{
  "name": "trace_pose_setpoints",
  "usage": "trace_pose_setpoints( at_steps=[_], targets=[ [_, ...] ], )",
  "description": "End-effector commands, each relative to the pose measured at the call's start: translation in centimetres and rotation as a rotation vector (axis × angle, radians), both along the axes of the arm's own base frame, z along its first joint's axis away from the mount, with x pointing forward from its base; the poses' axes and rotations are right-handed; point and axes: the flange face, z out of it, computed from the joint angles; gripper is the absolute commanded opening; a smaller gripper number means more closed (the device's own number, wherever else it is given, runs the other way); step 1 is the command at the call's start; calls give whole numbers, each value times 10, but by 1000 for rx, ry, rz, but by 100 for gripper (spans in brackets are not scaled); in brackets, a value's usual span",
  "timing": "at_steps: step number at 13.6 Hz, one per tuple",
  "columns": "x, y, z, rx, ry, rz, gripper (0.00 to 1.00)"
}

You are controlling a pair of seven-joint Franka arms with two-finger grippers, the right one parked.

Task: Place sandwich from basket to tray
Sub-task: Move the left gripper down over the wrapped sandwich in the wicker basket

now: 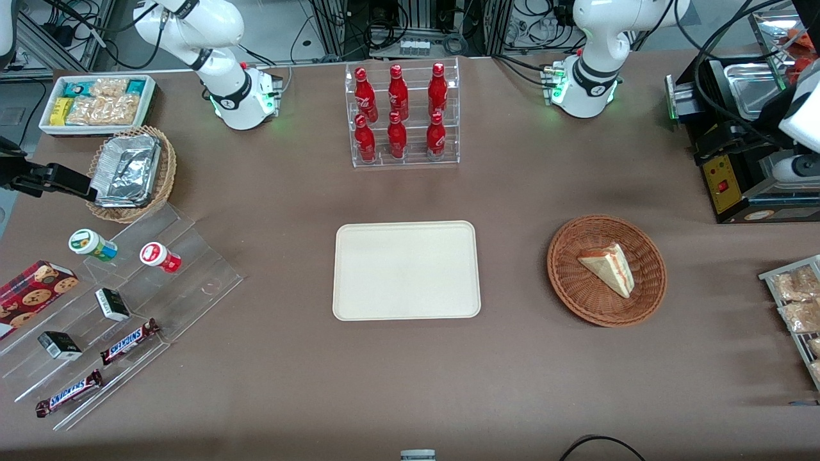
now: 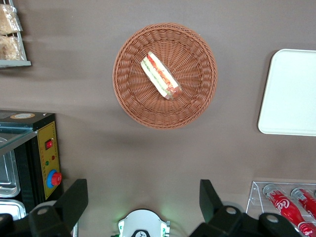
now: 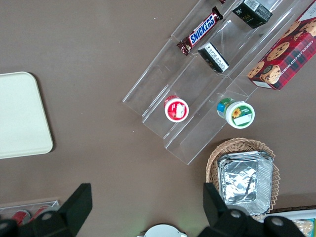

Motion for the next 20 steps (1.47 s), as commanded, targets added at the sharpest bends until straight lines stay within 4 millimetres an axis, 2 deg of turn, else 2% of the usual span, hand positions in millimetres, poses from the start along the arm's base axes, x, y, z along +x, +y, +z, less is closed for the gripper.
trace_pose_setpoints(
  at_steps=[1,4,7,9,16,17,20],
  targets=[
    [3,2,1,4,-11,-22,100],
    [16,6,-20,26,18,-21,100],
    [33,7,-59,39,21,-5,100],
    [35,8,-91,46,15,29,100],
    [17,-4,-232,66,-137,489,100],
    [13,-10,-250,60,-156,529,100],
    [3,-14,-285,46,-192,598,100]
  ],
)
